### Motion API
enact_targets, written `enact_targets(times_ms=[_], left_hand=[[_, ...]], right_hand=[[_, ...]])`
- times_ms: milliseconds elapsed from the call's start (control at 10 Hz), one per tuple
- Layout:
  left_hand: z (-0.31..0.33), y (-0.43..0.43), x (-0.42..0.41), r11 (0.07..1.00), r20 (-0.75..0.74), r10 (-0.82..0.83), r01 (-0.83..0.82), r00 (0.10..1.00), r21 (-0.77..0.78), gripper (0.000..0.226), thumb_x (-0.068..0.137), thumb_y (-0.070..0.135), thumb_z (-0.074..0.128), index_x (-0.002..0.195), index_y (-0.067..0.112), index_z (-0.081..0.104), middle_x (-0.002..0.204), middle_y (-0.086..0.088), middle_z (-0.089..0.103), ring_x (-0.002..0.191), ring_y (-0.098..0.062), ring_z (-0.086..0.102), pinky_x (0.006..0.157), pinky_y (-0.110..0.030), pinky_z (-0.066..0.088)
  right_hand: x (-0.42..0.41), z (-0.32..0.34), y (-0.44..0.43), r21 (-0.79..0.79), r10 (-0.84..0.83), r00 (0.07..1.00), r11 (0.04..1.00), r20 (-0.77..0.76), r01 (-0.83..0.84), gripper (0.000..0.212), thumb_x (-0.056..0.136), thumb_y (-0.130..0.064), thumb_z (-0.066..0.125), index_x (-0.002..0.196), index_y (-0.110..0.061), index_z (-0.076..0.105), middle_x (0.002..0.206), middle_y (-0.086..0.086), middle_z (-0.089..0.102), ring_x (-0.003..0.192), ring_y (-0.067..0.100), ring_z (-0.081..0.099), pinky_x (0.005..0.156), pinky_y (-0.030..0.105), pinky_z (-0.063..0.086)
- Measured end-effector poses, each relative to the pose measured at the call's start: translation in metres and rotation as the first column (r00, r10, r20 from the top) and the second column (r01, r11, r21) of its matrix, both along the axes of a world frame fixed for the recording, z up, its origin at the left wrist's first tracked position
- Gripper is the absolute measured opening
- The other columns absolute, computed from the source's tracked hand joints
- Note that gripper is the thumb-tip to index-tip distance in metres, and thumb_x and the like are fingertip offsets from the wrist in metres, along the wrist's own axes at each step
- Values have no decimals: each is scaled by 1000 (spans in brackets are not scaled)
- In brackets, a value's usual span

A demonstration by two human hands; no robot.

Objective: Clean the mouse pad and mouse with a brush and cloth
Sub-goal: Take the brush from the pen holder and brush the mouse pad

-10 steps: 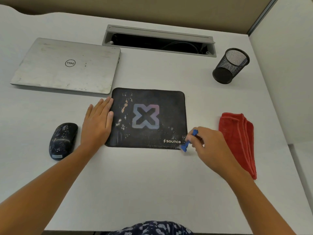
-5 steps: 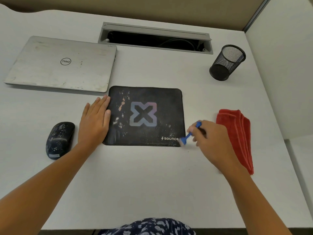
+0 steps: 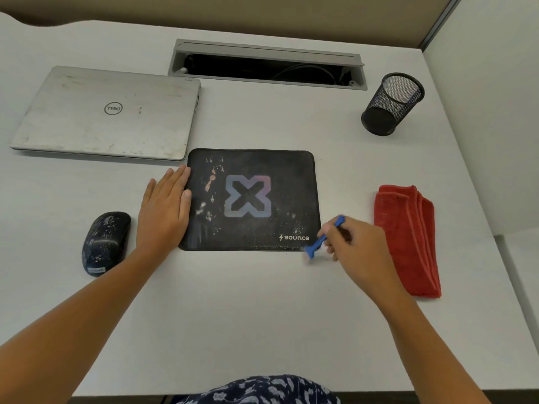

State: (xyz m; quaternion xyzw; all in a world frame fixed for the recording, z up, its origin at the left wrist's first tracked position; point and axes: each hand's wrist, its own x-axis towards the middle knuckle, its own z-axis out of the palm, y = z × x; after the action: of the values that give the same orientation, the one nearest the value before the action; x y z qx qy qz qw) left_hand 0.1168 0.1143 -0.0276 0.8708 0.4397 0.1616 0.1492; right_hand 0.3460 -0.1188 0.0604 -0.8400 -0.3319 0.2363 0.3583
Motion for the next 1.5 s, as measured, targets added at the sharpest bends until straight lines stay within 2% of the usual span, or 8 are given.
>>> enact_targets(times_ms=[100,300,400,600,800,900,1300,1500], left_hand=[[0,1,0,1000,-1,-2,2,1000,-5,51,101,31,23,150,20,31,156,1,33,146,-17,24,122,-37,9],[0,2,-1,1000,4,-1,1,1000,-3,51,101,31,23,150,19,32,155,0,33,145,-17,24,121,-38,9],[0,1,0,1000,3,4,-4,1000,-1,51,101,31,22,149,19,33,155,0,34,145,-17,25,121,-36,8],[0,1,0,1000,-4,0,0,1000,0,52,101,31,22,150,18,32,155,0,33,145,-18,25,121,-37,9],[1,1,0,1000,-7,-2,2,1000,0,51,101,31,22,150,18,32,156,0,33,145,-18,24,121,-37,9],[1,1,0,1000,-9,-3,3,1000,-2,52,101,31,22,150,18,32,156,-1,33,145,-18,24,121,-37,9],[1,0,0,1000,-12,-2,2,1000,1,51,101,31,22,150,18,31,155,-1,33,146,-18,24,122,-38,10],[-1,2,-1,1000,-12,-4,4,1000,-2,51,101,32,21,150,18,31,155,-1,33,146,-18,24,122,-38,9]], right_hand=[[-7,1,2,-12,81,997,997,-20,-81,16,92,-22,58,89,-12,71,71,-7,66,65,5,63,65,22,53],[6,4,18,134,-69,989,990,134,51,15,92,-12,59,97,-3,70,94,7,69,76,16,63,73,27,54],[0,6,17,-28,190,978,982,79,-189,14,91,-10,59,86,-4,71,84,7,70,67,11,62,68,22,53],[7,10,19,138,-46,993,990,110,30,15,91,-17,61,99,-10,72,87,3,70,73,12,64,68,18,52],[-6,8,22,20,186,982,982,10,-186,13,90,-15,61,90,-9,73,81,2,69,69,11,63,68,24,55],[1,9,23,105,46,996,993,82,-55,15,92,-17,60,97,-10,71,83,0,68,69,10,65,66,22,55],[-14,0,30,33,114,988,992,104,-118,19,92,-26,59,98,-13,72,91,-3,69,71,5,58,62,6,41],[-43,2,37,133,366,929,919,61,-371,20,92,-21,58,102,-11,72,99,0,69,83,5,60,78,5,46]])
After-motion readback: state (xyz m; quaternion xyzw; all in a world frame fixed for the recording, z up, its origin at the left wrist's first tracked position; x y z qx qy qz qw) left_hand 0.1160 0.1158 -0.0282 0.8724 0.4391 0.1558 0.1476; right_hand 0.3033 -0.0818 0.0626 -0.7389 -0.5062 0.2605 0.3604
